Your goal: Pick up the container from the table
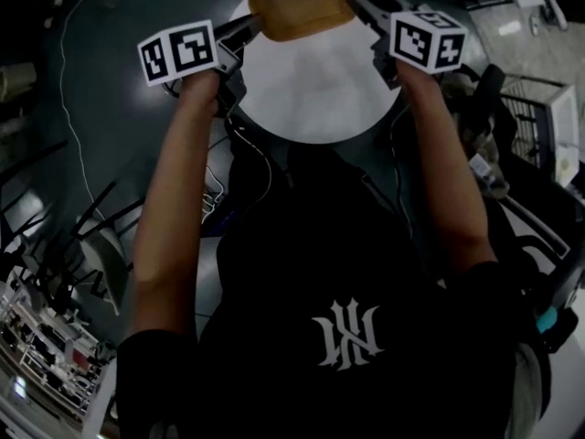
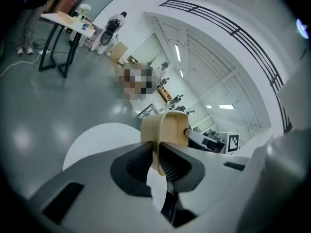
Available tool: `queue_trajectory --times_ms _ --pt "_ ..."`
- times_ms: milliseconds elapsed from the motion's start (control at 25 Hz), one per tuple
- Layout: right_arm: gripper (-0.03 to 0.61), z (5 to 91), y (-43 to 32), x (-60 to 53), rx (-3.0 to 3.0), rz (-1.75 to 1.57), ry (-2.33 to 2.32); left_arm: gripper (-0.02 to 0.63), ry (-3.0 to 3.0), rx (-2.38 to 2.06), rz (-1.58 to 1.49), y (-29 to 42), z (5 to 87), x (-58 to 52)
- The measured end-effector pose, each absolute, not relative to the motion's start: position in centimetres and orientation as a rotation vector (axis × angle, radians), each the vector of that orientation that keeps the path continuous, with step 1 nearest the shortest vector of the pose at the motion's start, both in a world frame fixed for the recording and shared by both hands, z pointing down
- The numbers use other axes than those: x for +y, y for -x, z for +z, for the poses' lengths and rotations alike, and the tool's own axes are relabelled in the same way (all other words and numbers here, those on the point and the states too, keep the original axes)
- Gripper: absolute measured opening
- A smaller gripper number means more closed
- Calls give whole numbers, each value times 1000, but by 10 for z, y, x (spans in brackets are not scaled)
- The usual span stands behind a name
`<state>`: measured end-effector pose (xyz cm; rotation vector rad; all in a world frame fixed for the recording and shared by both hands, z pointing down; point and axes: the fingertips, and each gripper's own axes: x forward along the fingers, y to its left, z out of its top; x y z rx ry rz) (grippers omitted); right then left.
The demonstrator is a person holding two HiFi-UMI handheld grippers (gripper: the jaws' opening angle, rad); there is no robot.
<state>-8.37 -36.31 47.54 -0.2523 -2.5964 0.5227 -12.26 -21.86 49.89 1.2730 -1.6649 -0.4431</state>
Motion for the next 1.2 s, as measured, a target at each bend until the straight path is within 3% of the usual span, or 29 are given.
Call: queue_trajectory --times_ms 600,1200 --pt "52 316 104 -347 -2876 312 330 38 -1547 -1938 -465 173 337 -213" --pt "52 218 42 -365 -3169 158 229 31 -1853 -2162 -331 137 224 -243"
